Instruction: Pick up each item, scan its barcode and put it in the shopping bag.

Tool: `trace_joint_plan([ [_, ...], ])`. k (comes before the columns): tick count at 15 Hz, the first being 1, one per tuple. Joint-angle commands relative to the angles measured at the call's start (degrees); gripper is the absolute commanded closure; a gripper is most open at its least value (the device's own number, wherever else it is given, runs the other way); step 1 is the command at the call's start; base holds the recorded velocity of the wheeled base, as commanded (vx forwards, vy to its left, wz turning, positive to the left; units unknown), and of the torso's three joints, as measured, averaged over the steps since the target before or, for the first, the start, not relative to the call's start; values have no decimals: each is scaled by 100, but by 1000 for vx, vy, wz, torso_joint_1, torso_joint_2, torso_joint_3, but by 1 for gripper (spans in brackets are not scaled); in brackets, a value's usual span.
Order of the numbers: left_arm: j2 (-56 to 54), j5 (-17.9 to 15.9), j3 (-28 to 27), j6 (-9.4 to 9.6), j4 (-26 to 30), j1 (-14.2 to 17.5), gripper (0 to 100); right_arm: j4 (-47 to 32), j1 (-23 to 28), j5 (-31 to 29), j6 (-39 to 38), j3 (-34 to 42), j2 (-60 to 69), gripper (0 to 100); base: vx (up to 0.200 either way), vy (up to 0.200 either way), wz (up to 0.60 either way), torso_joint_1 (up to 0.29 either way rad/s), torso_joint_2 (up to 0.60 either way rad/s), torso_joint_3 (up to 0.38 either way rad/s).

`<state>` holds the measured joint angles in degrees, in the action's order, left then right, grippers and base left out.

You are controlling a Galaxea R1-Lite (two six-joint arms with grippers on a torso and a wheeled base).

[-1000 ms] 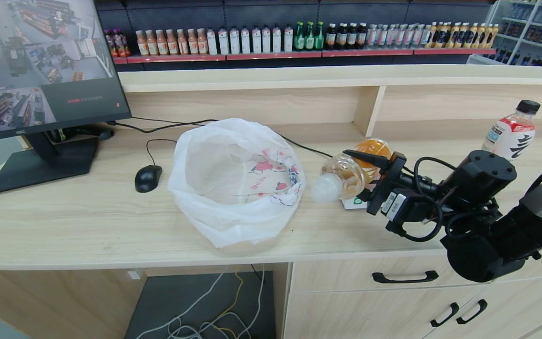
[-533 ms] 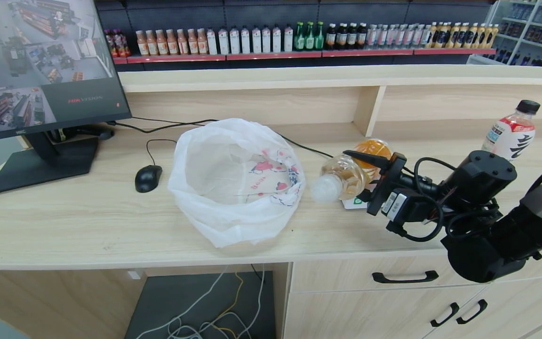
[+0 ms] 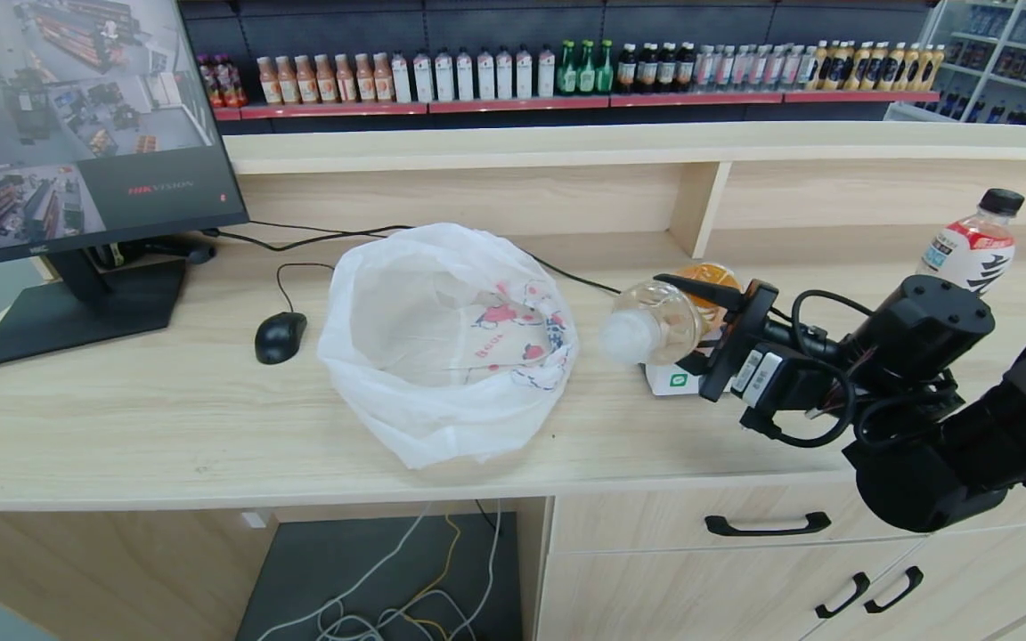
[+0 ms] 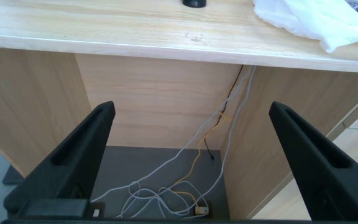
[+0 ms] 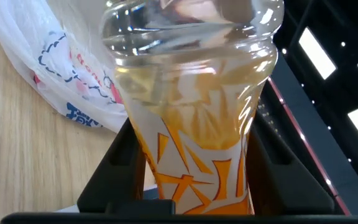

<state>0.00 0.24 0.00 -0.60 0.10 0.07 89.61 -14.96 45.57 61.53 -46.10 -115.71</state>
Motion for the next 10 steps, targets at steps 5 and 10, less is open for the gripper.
trace_joint_plan([
  [5,0,2,-9,-2,-1,1,0,39,-315,-470,-369,-74,427,100,0,0,0,0,0,0],
  [10,0,2,0,-2,-1,1,0,39,-324,-1252,-941,-83,690,100,0,0,0,0,0,0],
])
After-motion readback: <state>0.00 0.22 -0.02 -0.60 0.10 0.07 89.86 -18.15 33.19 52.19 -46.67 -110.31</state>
